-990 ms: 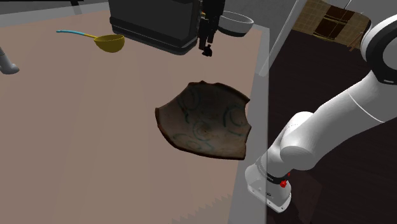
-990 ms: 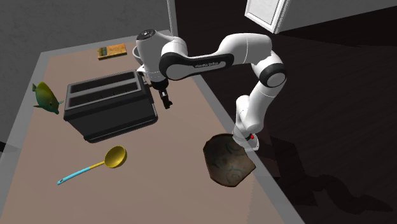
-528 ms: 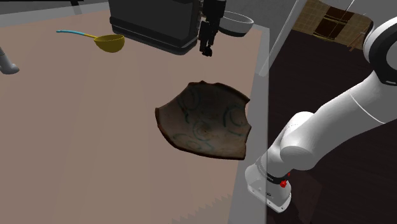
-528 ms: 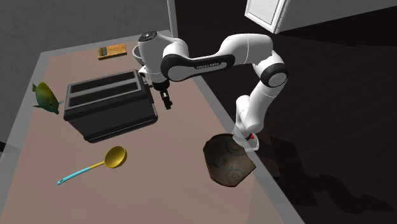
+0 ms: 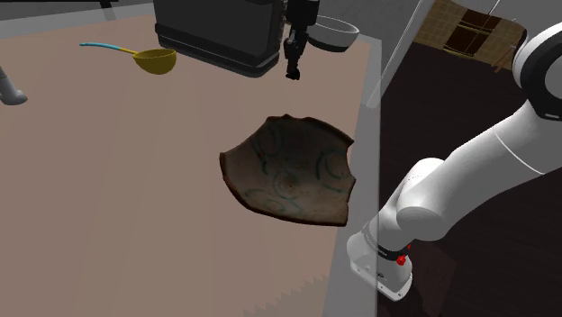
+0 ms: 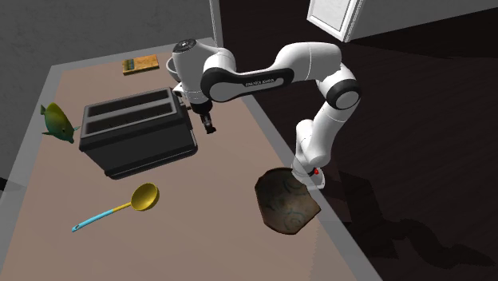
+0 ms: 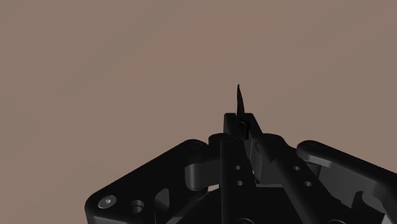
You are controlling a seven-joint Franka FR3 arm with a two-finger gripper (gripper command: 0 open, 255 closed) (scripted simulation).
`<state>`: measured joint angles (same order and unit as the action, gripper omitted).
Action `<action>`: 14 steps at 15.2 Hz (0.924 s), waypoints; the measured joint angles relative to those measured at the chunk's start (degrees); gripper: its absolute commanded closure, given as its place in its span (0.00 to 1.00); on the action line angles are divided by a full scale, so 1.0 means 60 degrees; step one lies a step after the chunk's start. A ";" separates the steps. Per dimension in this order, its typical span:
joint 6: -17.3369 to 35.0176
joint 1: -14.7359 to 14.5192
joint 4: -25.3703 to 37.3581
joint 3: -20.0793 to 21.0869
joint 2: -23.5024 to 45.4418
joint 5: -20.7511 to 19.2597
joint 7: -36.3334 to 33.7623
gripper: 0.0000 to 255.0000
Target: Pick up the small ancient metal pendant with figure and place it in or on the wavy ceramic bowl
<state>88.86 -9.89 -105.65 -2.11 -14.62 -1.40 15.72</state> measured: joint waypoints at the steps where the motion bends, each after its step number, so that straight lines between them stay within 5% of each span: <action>1: -0.0003 -0.0001 0.0016 0.0002 0.0015 0.0001 -0.0006 1.00; 14: -0.1344 -0.0019 0.1598 0.0016 0.0479 0.0018 0.0018 1.00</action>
<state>80.80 -10.00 -96.06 -2.02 -11.74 -1.30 15.83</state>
